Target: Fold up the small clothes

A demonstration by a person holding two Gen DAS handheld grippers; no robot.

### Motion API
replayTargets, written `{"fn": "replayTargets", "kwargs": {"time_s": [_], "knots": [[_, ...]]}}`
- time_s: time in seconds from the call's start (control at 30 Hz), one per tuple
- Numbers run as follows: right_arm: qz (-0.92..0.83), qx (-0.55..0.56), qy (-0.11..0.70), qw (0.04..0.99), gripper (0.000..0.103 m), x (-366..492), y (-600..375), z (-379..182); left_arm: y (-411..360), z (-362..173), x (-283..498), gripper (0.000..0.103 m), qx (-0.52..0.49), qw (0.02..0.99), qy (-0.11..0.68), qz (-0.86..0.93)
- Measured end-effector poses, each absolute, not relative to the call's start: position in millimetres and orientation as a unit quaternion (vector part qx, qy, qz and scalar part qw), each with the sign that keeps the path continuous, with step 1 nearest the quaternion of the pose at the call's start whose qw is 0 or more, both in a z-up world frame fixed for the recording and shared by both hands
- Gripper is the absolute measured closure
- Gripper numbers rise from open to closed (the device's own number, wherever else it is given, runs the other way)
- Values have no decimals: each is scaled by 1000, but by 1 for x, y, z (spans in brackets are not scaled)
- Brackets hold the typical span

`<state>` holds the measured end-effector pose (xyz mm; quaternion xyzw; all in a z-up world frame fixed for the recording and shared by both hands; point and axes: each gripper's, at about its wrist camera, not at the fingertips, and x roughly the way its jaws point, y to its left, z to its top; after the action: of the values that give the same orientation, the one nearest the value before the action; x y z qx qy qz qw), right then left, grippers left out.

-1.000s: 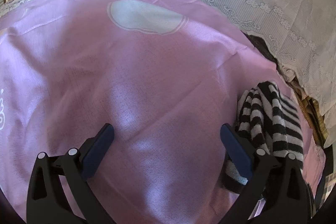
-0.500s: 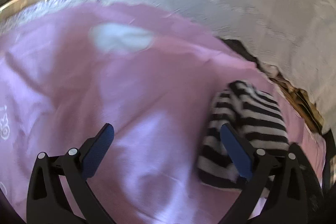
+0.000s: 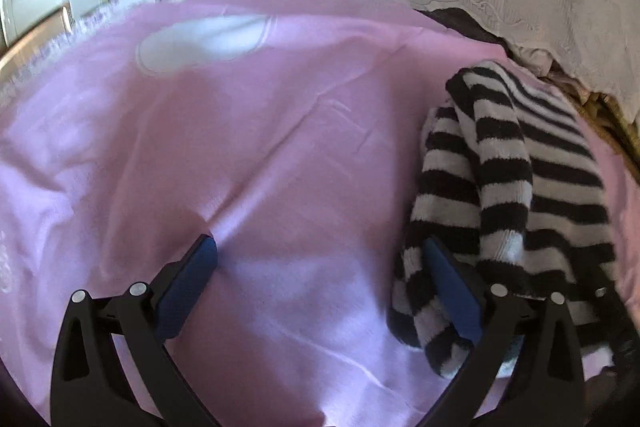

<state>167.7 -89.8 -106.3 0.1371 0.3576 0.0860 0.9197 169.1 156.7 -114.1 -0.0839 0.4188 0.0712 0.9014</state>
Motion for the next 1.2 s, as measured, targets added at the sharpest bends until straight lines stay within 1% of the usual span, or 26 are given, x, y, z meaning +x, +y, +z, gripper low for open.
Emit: {"fn": "replayTargets", "kwargs": {"time_s": [0.07,0.1,0.2,0.47,0.57,0.6,0.7,0.77,0.87,0.97,1.03,1.1,1.2], "knots": [[114,193,379,898,16,176,-104,-119,152,-114,169,4,-68,905,412,82],[121,204,380,894,16,178,-107,-120,151,-114,170,4,-67,905,412,82],[115,191,375,900,16,175,-102,-118,153,-114,171,4,-73,904,414,79],[126,206,373,896,10,175,-103,-118,155,-109,168,4,-90,903,416,68],[120,215,366,897,10,173,-107,-116,153,-98,162,4,-93,913,393,61],[114,222,358,900,10,172,-109,-114,152,-92,157,4,-91,922,373,58],[88,255,312,911,10,173,-122,-106,142,-77,146,4,-67,944,318,59],[78,284,293,910,10,181,-137,-104,132,-74,149,4,-41,951,299,65],[110,301,320,892,10,203,-150,-111,125,-77,170,4,-33,947,312,66],[158,308,359,867,6,223,-158,-117,129,-91,196,4,-74,927,366,36],[182,304,376,856,5,230,-159,-120,138,-107,211,4,-113,905,409,16],[184,295,377,859,5,229,-157,-119,145,-112,212,4,-132,899,417,8],[176,278,375,867,5,227,-151,-118,140,-112,208,4,-114,905,410,17]]}}
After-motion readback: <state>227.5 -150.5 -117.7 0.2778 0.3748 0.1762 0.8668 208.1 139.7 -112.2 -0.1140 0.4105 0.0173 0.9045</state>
